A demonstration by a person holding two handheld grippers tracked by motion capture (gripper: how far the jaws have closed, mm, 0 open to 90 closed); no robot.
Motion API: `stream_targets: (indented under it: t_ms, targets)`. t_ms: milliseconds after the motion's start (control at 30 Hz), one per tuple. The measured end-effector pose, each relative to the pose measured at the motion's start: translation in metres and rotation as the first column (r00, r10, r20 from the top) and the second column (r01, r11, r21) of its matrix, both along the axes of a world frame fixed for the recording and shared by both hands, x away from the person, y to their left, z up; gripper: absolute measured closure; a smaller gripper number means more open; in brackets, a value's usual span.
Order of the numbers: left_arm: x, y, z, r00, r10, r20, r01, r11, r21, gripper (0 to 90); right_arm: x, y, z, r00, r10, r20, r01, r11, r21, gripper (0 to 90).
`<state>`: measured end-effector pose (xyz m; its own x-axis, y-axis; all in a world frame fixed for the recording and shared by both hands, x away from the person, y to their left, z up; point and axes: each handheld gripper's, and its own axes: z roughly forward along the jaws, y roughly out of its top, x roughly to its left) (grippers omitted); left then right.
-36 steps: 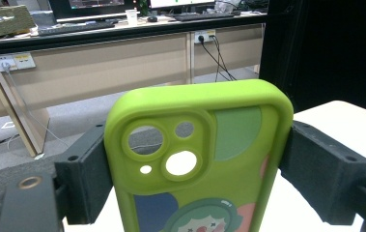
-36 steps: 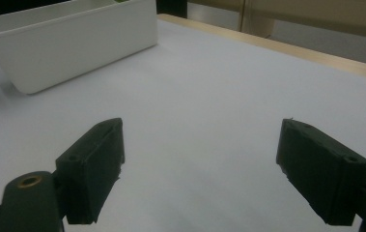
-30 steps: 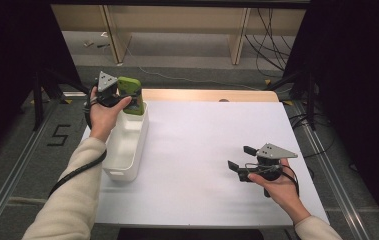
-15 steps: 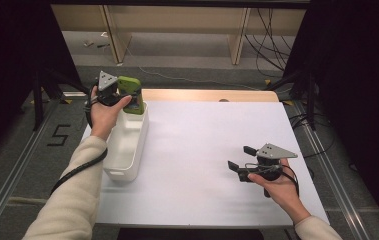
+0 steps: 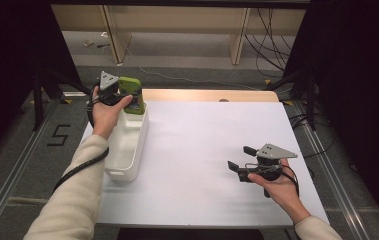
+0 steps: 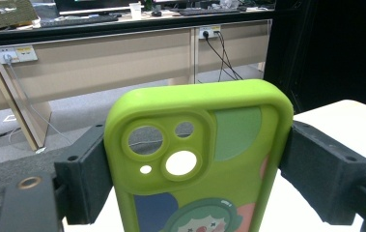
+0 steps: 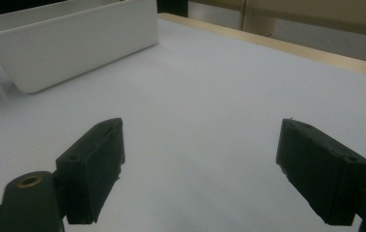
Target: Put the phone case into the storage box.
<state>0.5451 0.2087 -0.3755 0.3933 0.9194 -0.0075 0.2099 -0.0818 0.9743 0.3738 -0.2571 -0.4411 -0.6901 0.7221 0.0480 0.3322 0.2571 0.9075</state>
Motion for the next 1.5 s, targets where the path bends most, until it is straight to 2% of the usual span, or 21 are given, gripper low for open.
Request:
stream_targets:
  t_ms: [1500]
  targets:
    - [0.020, -0.002, -0.021, 0.9973, 0.021, -0.070, -0.019, 0.9996, 0.019, 16.8, 0.000, 0.001, -0.001, 1.0000, 0.006, -0.008, -0.006, 1.000, -0.002, 18.3]
